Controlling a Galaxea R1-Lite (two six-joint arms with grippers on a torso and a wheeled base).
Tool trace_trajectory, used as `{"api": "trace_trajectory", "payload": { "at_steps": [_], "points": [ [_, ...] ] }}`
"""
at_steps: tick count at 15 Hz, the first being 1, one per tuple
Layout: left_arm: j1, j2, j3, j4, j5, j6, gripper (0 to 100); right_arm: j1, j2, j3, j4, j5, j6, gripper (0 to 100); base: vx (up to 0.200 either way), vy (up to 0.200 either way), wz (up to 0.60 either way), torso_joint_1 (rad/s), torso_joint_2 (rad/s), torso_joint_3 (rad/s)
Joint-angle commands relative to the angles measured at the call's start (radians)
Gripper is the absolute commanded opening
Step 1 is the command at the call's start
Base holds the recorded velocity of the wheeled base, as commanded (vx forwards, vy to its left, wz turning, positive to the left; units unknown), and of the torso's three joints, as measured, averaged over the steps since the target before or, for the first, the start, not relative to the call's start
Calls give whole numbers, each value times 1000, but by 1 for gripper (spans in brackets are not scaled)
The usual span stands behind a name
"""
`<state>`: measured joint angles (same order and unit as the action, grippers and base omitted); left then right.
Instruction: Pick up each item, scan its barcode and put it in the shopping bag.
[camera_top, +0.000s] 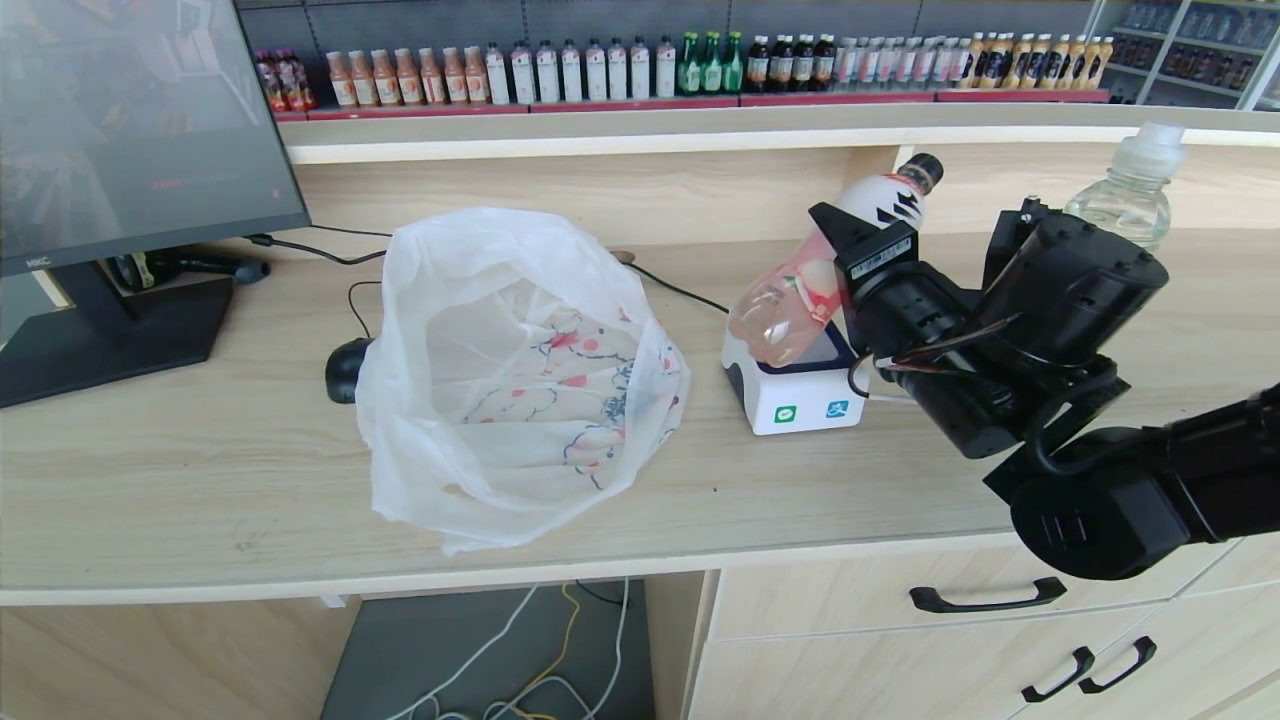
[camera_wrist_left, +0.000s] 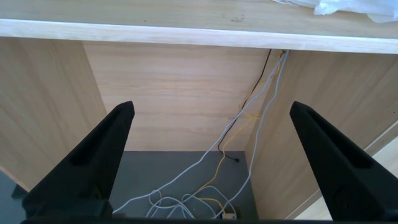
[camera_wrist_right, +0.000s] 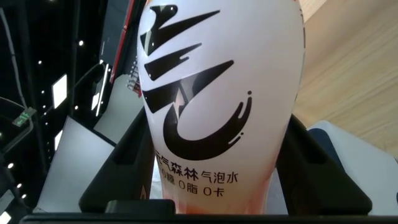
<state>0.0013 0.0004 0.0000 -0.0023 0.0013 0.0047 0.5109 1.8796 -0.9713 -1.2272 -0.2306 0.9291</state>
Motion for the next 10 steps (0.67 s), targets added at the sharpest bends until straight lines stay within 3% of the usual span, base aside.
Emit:
{"api": "trace_trajectory", "payload": {
  "at_steps": [1, 10],
  "points": [
    [0, 0, 0, -1, -1, 0, 100, 1, 1, 2, 0, -1, -1, 0, 0, 0, 0, 0, 0, 0],
    [0, 0, 0, -1, 0, -2, 100, -2, -5, -7, 2, 1, -6, 0, 0, 0, 0, 0, 0, 0]
  ]
}}
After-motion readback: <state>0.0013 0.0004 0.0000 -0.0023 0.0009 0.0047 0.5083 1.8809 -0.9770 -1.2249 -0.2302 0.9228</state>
